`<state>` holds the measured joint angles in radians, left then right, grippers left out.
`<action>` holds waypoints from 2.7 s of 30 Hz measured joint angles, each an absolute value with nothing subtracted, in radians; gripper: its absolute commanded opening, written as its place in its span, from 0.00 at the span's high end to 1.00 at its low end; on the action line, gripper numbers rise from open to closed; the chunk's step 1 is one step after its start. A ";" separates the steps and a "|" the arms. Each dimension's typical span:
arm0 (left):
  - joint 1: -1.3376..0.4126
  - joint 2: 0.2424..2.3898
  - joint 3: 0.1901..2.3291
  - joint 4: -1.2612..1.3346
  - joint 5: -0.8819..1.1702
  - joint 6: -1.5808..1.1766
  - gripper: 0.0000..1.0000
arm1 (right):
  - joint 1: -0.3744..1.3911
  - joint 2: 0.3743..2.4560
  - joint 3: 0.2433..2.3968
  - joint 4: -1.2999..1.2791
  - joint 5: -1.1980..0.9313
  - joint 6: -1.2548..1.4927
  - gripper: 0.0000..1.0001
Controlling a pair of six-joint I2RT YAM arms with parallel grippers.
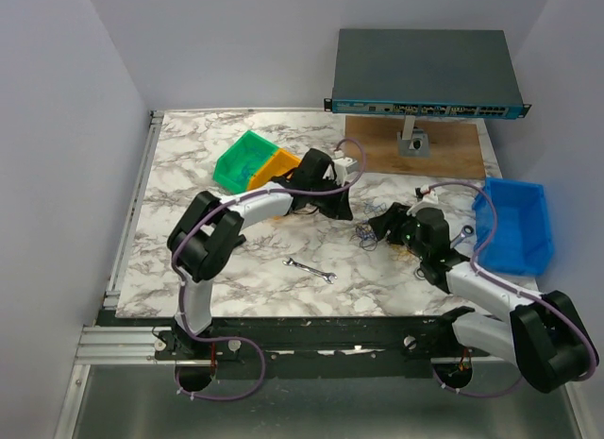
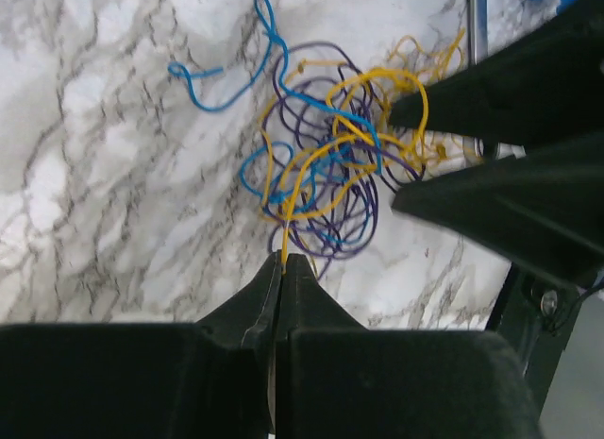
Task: Untangle the cables
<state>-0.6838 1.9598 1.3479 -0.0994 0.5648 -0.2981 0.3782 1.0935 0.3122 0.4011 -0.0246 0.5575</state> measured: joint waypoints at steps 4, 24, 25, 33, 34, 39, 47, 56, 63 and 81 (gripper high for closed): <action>-0.688 1.876 1.232 -0.039 0.550 -0.300 1.00 | 0.379 1.136 0.323 0.369 0.030 0.568 0.24; -0.352 1.081 0.896 0.021 0.233 -0.606 1.00 | 0.379 1.240 0.440 0.086 0.481 0.786 0.42; -0.326 1.056 0.892 0.001 0.225 -0.615 1.00 | 0.379 1.230 0.440 0.072 0.507 0.800 0.42; -0.289 0.980 0.924 -0.146 0.199 -0.628 1.00 | 0.379 1.069 0.405 0.014 0.629 0.855 0.31; -0.289 0.983 0.941 -0.166 0.201 -0.625 1.00 | 0.378 1.044 0.391 0.033 0.604 0.828 0.26; -0.289 1.037 1.064 -0.217 0.279 -0.606 1.00 | 0.378 0.937 0.287 0.239 0.288 0.648 0.12; -0.289 1.085 1.125 -0.305 0.379 -0.582 1.00 | 0.402 1.096 0.286 0.419 -0.080 0.537 0.07; -0.289 1.070 1.194 -0.369 0.358 -0.470 1.00 | 0.661 1.348 0.508 0.284 0.209 0.481 0.15; -0.274 0.978 1.128 -0.386 0.206 -0.407 1.00 | 0.665 1.485 0.616 0.086 0.578 0.596 0.40; -0.130 0.908 1.010 -0.366 0.063 -0.463 1.00 | 0.430 1.130 0.422 0.010 0.702 0.811 0.63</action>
